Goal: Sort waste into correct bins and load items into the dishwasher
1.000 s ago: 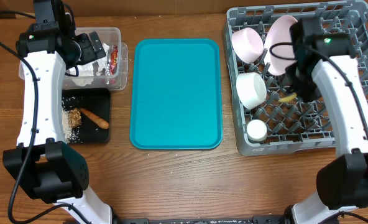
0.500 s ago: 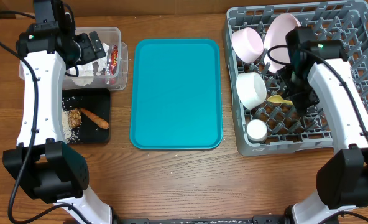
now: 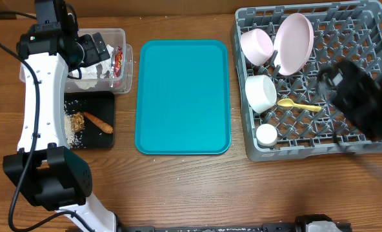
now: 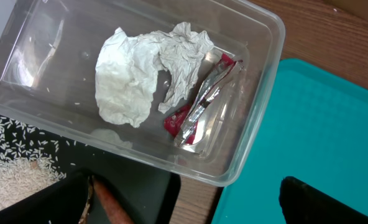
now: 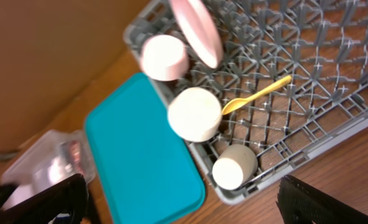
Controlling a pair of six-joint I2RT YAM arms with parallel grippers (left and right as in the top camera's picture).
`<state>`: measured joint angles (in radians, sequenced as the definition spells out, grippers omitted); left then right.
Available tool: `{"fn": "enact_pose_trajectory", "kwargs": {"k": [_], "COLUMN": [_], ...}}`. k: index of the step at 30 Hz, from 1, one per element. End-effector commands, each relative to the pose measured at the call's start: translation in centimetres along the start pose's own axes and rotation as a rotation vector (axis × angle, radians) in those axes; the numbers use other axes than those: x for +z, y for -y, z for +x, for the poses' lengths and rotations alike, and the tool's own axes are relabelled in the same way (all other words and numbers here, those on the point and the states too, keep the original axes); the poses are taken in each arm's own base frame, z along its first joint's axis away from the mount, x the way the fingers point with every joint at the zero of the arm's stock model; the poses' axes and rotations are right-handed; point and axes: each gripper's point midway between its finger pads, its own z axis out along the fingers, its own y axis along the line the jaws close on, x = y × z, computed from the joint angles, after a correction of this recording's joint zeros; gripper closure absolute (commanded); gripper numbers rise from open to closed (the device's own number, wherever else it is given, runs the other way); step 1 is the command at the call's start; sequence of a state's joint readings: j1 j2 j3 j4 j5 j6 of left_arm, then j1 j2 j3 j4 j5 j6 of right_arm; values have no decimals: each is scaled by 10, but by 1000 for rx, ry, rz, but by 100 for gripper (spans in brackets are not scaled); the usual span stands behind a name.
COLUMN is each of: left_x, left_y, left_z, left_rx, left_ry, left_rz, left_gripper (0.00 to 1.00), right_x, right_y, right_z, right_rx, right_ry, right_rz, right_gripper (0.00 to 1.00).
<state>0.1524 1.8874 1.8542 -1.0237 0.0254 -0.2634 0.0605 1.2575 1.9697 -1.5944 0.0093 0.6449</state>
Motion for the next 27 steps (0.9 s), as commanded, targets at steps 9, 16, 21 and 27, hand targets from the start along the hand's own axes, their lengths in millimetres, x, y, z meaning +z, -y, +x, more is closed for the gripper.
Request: {"fn": "enact_pose_trajectory", "kwargs": {"k": [9, 16, 21, 27], "left_x": [-4, -4, -4, -4], "left_y": [3, 3, 3, 3], "left_z": [-6, -6, -6, -6], "left_rx": [-11, -11, -11, -11], "left_ry": [20, 20, 20, 20], "left_rz": [8, 8, 8, 8], "left_gripper": [0, 0, 0, 0], "right_x": [-108, -85, -26, 59], "right_y": [92, 99, 87, 94], "right_z": [21, 28, 36, 46], "right_rx": [56, 46, -47, -44], "right_ry": [373, 551, 636, 720], "right_rz": [115, -31, -187, -263], "right_gripper": [0, 0, 0, 0]}}
